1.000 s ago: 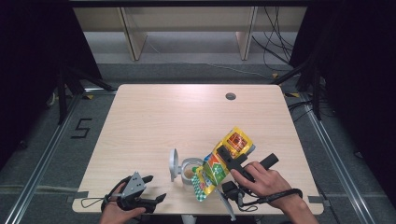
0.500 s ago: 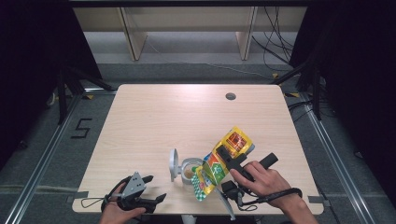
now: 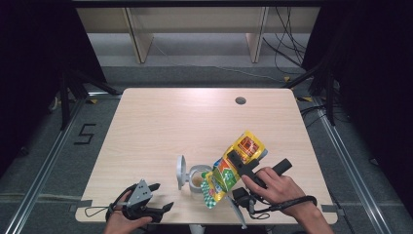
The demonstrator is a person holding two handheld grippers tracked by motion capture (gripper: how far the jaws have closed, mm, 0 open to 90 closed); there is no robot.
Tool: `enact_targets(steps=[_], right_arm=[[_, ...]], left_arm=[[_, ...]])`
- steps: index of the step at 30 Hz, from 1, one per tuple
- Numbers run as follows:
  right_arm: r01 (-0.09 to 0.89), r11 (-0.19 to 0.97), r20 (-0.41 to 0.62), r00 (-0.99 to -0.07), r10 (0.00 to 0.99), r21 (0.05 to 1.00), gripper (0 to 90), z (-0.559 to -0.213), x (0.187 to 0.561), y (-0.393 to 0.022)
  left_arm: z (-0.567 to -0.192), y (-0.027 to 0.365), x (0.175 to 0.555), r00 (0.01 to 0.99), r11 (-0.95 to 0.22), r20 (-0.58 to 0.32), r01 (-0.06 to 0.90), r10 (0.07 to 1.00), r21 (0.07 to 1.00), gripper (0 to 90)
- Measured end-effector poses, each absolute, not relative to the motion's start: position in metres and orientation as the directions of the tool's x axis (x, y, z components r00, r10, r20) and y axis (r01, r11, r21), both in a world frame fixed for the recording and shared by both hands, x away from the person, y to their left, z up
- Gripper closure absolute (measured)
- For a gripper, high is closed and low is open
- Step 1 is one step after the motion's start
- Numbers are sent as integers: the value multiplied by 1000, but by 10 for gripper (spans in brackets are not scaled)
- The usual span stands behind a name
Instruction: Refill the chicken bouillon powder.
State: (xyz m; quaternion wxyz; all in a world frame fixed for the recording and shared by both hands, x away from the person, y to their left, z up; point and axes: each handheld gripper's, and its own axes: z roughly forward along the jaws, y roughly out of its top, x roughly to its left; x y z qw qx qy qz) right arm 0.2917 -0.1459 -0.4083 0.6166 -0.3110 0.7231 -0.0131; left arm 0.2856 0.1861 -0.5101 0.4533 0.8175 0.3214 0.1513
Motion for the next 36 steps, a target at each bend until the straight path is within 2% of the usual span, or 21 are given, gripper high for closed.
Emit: enact_targets(steps=[36], right_arm=[[-434, 803, -880, -45, -472, -408, 468, -408, 292, -148]], left_arm=[[-507, 190, 287, 764, -430, -1, 364, 645, 826, 200]])
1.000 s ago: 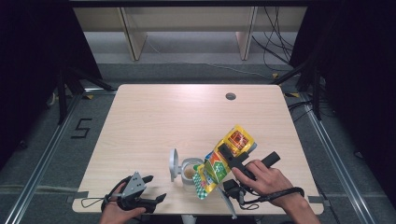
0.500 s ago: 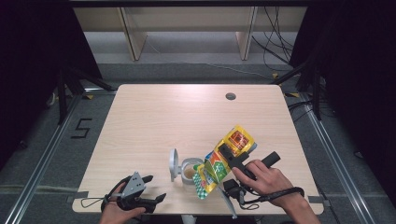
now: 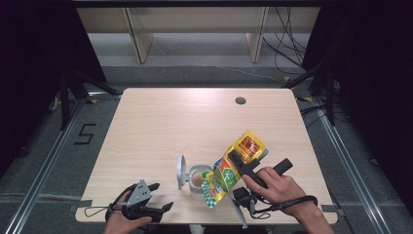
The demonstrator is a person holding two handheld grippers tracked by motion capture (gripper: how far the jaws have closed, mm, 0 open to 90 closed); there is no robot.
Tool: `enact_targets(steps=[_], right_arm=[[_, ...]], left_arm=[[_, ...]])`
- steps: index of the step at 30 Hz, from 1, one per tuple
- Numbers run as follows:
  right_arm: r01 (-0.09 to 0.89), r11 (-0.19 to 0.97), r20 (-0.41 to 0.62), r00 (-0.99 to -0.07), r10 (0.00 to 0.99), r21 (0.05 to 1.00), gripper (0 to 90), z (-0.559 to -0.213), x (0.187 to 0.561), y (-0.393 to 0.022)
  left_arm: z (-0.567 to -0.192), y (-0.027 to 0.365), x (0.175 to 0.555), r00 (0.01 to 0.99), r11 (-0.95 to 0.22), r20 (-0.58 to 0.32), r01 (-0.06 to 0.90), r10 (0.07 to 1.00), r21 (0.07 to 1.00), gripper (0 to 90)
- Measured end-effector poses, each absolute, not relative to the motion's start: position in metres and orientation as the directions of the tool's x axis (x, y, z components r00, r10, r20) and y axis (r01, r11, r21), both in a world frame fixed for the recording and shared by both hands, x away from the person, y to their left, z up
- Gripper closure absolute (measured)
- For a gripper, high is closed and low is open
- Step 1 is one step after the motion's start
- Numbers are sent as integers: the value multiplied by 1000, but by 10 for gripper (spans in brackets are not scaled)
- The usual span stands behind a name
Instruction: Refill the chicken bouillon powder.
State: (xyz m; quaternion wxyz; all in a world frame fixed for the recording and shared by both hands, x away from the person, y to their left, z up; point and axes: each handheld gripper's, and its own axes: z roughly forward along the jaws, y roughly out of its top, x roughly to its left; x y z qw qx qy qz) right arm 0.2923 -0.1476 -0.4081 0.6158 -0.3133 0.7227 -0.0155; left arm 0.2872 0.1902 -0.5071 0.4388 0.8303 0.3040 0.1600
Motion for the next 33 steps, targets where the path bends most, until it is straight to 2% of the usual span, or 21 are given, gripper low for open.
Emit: enact_targets(steps=[33], right_arm=[[-436, 799, -878, -41, -477, -414, 478, -407, 293, -148]], left_arm=[[-509, 187, 286, 752, -398, -36, 389, 658, 831, 200]])
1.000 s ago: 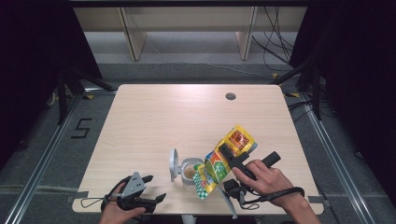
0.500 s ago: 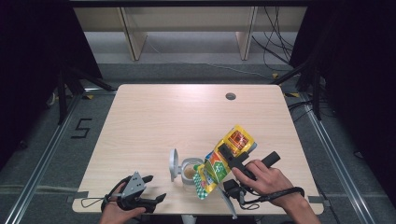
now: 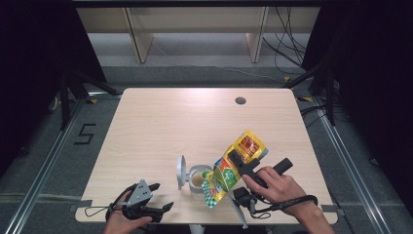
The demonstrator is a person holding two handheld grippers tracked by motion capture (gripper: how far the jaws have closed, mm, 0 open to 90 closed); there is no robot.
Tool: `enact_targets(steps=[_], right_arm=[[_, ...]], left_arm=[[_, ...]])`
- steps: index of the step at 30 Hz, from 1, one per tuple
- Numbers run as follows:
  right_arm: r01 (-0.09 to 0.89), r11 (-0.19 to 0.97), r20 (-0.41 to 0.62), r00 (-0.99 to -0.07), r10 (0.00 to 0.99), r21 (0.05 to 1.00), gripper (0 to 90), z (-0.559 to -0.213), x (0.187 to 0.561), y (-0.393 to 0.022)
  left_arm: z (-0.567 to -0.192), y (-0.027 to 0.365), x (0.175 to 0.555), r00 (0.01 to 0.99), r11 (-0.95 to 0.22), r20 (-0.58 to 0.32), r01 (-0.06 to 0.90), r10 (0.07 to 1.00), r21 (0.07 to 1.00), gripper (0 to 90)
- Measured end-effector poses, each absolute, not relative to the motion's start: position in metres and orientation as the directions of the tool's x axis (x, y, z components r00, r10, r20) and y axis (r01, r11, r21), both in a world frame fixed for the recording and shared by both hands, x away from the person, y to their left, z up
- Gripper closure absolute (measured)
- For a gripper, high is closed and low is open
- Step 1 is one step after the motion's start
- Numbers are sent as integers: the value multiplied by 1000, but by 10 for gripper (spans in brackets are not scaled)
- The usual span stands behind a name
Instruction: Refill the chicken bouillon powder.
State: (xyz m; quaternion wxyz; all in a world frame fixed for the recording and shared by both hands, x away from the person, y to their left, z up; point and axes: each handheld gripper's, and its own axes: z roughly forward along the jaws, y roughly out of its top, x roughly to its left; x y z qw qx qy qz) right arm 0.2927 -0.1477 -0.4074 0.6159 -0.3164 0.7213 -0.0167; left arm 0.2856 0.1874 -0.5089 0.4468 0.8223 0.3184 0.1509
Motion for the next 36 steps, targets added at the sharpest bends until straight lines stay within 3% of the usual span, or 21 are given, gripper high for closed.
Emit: enact_targets(steps=[8, 10, 12, 36], right_arm=[[-446, 790, -873, -38, -487, -421, 478, -407, 293, -147], [-446, 790, -874, -36, -485, -421, 478, -407, 293, -147], [-438, 800, -879, -45, -475, -410, 479, -408, 293, -148], [-439, 800, -881, -38, -471, -409, 480, -407, 292, -148]], left_arm=[[-507, 190, 288, 764, -433, -1, 367, 645, 823, 200], [-509, 187, 286, 753, -393, -46, 393, 656, 831, 200], [-507, 190, 288, 767, -435, -2, 366, 642, 823, 200], [-508, 189, 286, 755, -416, -21, 384, 656, 824, 200]])
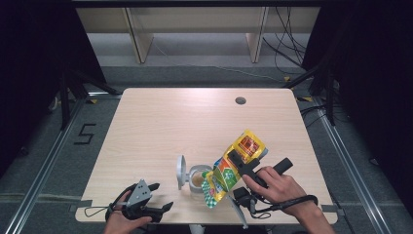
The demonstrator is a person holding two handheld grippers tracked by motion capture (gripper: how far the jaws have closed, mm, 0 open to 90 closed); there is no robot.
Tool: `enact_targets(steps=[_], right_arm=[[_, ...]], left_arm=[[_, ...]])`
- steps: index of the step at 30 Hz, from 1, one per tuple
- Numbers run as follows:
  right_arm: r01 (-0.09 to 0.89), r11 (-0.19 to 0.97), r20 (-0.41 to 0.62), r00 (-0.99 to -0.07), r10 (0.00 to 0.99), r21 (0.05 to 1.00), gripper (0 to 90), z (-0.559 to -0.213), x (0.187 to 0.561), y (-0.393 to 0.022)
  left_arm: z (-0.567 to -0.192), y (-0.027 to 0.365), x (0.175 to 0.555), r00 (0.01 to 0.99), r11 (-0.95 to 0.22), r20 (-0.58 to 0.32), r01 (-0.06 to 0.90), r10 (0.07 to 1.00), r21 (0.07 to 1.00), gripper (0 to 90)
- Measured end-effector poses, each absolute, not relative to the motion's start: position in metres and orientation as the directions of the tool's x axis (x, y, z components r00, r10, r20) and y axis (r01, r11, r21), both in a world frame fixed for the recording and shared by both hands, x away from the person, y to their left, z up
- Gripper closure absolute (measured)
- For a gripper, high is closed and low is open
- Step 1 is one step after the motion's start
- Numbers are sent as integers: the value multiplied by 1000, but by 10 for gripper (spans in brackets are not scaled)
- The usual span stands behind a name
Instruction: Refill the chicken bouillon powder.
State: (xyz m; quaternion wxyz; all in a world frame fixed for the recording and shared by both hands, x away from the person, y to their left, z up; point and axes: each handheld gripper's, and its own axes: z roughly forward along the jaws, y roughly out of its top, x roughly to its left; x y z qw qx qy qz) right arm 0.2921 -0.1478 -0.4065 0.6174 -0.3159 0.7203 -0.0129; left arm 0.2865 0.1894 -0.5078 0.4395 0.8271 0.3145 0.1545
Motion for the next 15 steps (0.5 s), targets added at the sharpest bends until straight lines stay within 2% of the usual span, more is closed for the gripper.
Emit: enact_targets(steps=[3, 15], right_arm=[[-438, 802, -882, -40, -469, -407, 480, -407, 292, -148], [-439, 800, -882, -37, -470, -408, 481, -407, 292, -147]], left_arm=[[-507, 190, 287, 764, -428, -1, 363, 645, 827, 200], [-507, 189, 287, 761, -413, -14, 367, 648, 833, 200]])
